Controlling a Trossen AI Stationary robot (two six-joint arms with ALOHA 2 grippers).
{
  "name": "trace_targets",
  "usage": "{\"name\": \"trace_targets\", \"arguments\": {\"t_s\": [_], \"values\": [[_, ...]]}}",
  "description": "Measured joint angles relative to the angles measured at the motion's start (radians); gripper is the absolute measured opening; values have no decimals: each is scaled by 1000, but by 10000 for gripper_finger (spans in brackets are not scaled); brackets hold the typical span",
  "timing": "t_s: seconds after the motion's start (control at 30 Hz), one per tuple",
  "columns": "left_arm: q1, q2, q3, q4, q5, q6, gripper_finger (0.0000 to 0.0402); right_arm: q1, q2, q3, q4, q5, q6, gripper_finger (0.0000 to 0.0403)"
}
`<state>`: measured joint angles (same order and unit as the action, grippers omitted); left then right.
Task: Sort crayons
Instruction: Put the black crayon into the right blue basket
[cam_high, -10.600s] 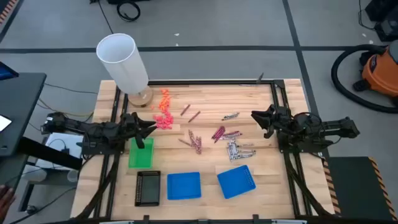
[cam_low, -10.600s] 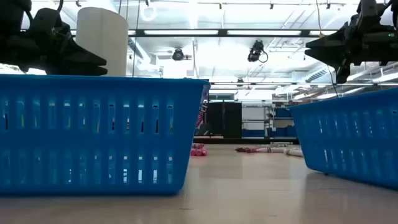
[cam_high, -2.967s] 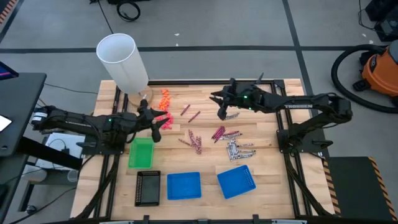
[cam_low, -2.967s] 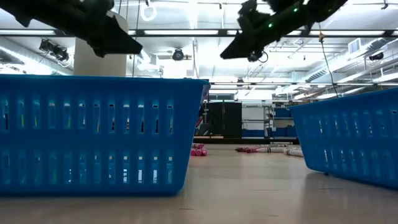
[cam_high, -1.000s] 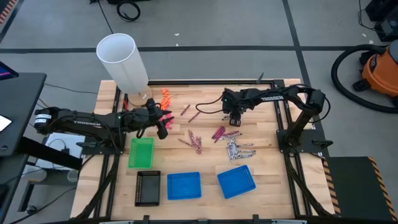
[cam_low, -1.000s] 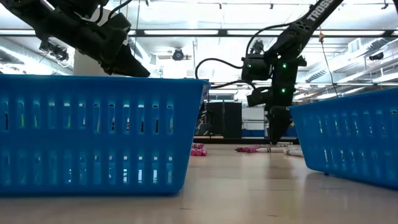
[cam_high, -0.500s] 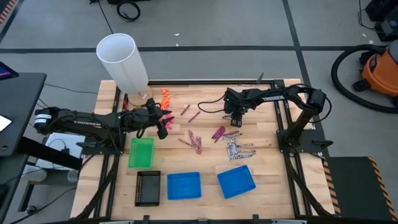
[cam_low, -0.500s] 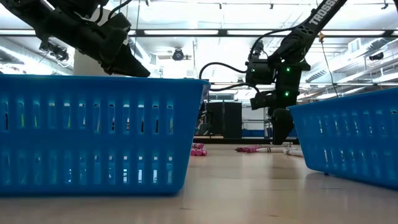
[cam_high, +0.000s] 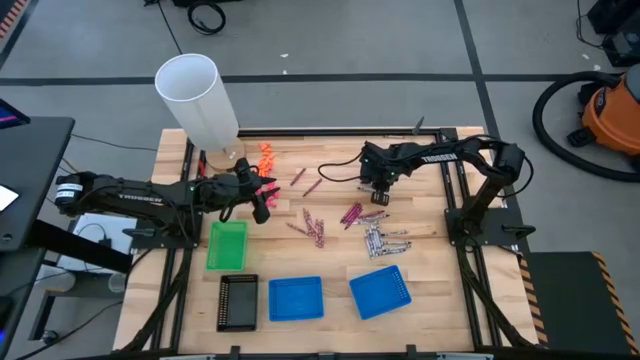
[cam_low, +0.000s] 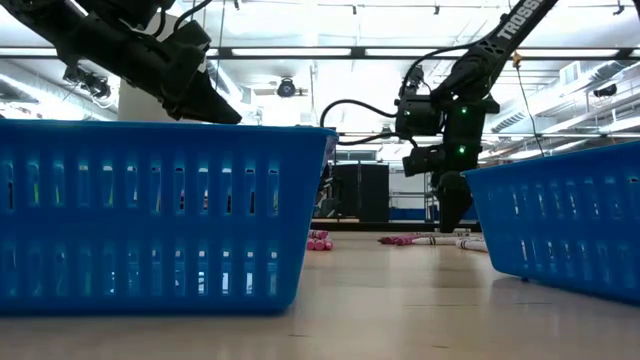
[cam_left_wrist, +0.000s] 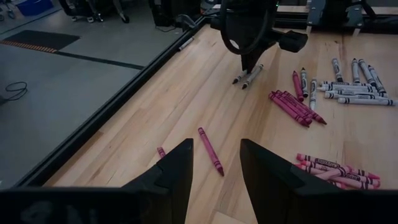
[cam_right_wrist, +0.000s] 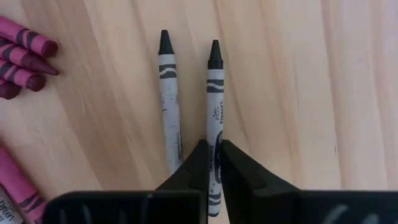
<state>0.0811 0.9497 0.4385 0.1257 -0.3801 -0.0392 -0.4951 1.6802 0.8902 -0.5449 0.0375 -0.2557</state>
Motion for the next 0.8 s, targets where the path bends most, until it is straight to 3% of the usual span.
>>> {"name": "trace_targets", "arguments": {"t_s": [0.47,0.8], "values": [[0,0,0,0,0,0,142,28,5,137,-163,93,17,39],[0,0,0,0,0,1,142,150,-77,234,-229,100,78,39]]}}
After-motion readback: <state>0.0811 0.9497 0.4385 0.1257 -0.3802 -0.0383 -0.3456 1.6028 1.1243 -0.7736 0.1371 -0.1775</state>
